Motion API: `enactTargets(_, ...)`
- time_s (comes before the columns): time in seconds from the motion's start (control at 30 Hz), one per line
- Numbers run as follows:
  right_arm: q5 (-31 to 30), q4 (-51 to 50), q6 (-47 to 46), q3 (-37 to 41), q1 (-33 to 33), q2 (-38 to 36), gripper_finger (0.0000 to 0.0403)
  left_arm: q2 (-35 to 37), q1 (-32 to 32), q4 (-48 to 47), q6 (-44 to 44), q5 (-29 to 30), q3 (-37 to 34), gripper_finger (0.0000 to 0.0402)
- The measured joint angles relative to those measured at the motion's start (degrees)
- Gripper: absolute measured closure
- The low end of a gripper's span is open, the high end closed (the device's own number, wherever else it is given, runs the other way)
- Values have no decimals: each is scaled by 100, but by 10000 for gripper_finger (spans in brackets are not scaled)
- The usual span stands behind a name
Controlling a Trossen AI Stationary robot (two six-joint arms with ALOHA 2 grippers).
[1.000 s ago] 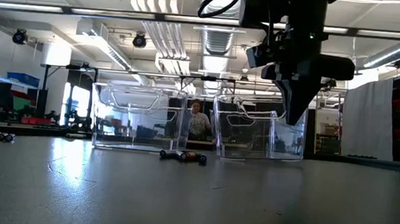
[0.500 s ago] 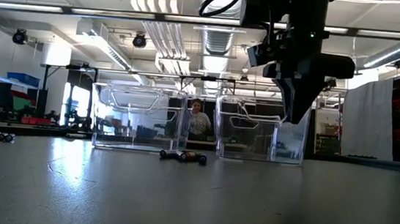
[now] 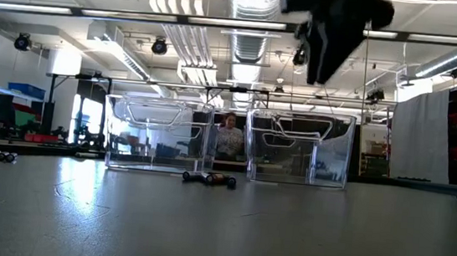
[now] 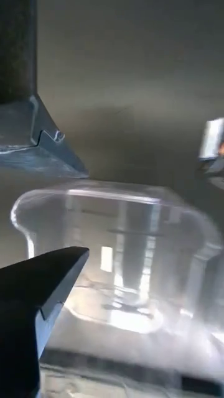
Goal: Sort batteries
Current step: Put the black battery into the right transparent bin
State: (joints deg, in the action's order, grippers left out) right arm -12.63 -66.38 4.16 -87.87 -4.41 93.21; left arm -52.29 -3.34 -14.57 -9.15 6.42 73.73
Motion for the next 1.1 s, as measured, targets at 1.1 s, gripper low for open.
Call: enactTargets(1.1,-3499,3951,-5644,1381,-2920,440,238,386,-491,37,373,-743,0,221)
